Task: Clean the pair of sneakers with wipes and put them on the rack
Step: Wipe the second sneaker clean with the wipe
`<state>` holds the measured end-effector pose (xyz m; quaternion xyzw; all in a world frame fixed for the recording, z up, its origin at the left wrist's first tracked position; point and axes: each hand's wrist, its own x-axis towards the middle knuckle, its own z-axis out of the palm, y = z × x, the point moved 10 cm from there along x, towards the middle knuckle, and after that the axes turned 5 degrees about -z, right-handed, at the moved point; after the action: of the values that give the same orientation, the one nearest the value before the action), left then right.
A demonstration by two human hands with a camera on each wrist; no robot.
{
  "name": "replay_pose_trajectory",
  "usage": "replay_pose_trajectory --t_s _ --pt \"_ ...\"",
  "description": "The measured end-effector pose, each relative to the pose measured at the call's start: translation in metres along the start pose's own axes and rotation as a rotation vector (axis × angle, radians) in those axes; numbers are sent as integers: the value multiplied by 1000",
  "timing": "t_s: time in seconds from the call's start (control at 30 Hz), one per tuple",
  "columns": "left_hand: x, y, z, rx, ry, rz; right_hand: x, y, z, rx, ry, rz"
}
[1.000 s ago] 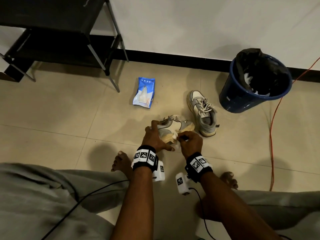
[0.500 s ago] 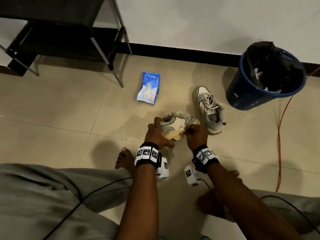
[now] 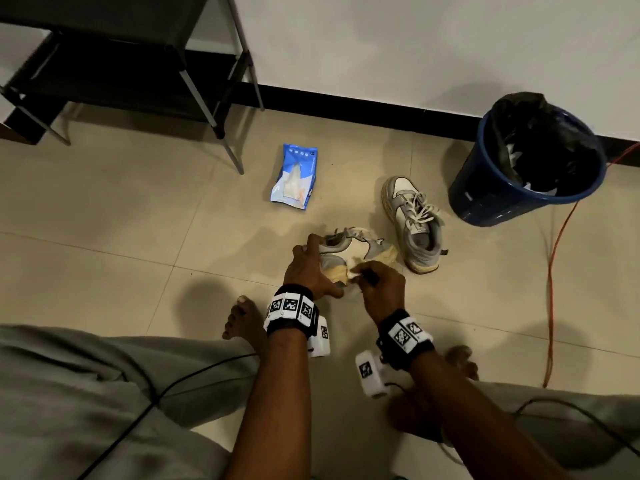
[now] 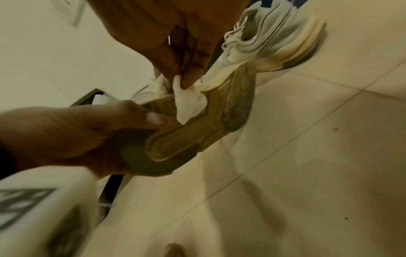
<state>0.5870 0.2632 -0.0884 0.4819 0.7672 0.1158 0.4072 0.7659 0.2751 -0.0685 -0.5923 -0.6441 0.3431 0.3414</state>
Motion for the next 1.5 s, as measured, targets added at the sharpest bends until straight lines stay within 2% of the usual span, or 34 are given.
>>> replay_pose_trajectory --t_s 0.1,0.2,0.27,0.33,0.5,0.67,0.7,0.8,0.83,0.93,0.97,1.0,1.1,1.13,1.17,1.27,1.3,1.43,1.5 --pt "3 -1 0 -46 -2 -6 -12 -48 14 118 -31 -127" --pt "3 1 -5 -60 6 1 13 -54 15 -1 17 -186" --pt "0 0 -8 -63 15 -6 35 -25 5 -57 71 -82" --pt "-1 0 -5 -53 17 -14 35 4 -6 -2 133 87" --pt "-3 -2 -2 -50 3 -14 4 -29 19 352 -47 28" --pt "-3 13 -6 -10 14 -8 43 2 1 237 214 178" --pt "-3 14 -7 -20 16 -10 42 -8 7 246 192 145" --pt "-6 5 -4 -41 -2 -17 23 -49 33 209 -36 -108" --pt "-6 4 -3 -31 -3 -16 26 -45 31 202 -57 -113" --pt "-7 7 -4 12 3 -1 58 6 10 195 69 116" --pt "-7 8 -3 16 -3 7 60 10 6 167 98 148" --pt "-7 8 -2 10 -6 13 57 4 8 158 99 124" --pt "-9 3 -3 -33 -3 28 31 -45 29 152 -55 -125" --pt "-9 0 -3 -40 -2 31 29 -44 29 135 -64 -154" --pt "-9 -2 -2 -41 -3 34 37 -34 24 123 -38 -119" --pt "-11 1 -1 15 -7 71 69 22 5 32 63 166" --pt "-11 2 0 33 -1 78 70 24 6 2 66 157" --pt "-10 -5 2 39 -2 45 46 -15 28 -39 -31 -87" --pt "-11 -4 3 67 2 48 59 -4 20 -95 -63 -46"
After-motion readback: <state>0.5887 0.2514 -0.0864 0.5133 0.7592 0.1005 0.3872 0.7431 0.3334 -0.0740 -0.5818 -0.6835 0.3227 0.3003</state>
